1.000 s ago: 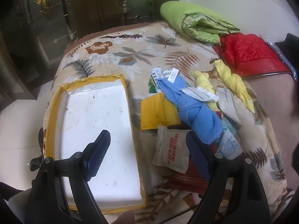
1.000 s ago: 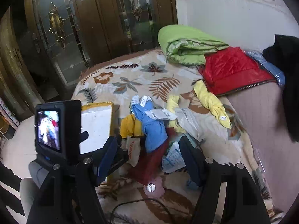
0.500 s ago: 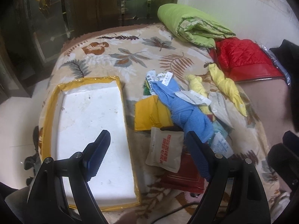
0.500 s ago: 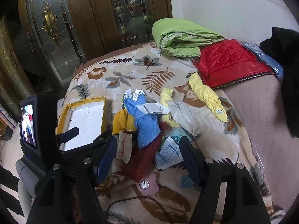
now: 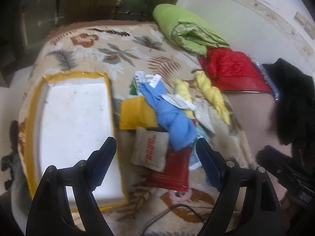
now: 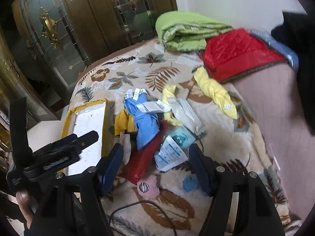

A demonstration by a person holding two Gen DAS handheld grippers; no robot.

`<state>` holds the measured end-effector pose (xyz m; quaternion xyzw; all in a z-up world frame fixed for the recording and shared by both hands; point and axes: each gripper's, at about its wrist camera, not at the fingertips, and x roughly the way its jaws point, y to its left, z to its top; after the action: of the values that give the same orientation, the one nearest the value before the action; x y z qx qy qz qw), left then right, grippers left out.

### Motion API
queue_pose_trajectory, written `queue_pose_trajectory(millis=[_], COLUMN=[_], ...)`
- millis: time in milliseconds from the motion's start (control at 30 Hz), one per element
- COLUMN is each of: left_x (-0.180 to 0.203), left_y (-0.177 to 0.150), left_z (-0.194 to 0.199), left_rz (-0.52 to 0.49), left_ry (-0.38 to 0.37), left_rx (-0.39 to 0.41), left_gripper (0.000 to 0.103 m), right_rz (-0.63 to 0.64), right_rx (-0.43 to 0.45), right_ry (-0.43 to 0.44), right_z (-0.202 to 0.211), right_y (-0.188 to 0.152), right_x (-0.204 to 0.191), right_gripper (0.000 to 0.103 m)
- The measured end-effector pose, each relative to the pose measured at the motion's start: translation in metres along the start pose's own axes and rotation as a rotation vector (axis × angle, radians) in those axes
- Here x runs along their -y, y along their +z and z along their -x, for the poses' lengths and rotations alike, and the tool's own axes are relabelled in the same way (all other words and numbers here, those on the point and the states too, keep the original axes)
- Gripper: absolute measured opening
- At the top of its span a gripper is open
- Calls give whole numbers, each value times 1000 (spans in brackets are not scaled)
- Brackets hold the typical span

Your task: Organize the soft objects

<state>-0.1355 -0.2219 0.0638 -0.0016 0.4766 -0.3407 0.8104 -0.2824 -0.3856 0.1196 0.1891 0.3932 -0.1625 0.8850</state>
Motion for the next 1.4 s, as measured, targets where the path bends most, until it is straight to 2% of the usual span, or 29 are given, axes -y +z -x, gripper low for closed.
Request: queue_pose_trajectory(millis=[167,300,700,833,933,967,1033,1200,1300,1400], left_x=[6,11,7,4,-2,-3,0,9,16,20], left_y=[1,4,7,9,12,14,17,19,17,13], left_z=[-4,-5,-20,-27,-28,-28,-27,-32,-40,-40], left_rz=[14,-1,6,12,43,45,17,-37,-72,-116], left_ry=[-28,3,-25,-51,-148,-150,-109,-74,55,185], left_rx=[-5,7,-19,-37,-37,-30,-20,-16,-34,3], left_gripper=[83,83,83,83,83,83,83,83,83,83], right_rz=[-25,-37,15,24,13,10,11,-6,-12,-18], right_rx=[-14,-33,-54,-69,-84,-85,-86,-98,-106,-116], right_ry=[36,56,49,43,53,53,42,47,44,47], right_z=[-9,-17,-36,-48,-54,-55,-58,-66,-70,-75], right_y=[1,4,12,13,15,16,17,19,17,16], right_x=[14,17,10,10,13,14,15,20,21,22], right_gripper=[69,69,69,69,69,69,69,69,69,69])
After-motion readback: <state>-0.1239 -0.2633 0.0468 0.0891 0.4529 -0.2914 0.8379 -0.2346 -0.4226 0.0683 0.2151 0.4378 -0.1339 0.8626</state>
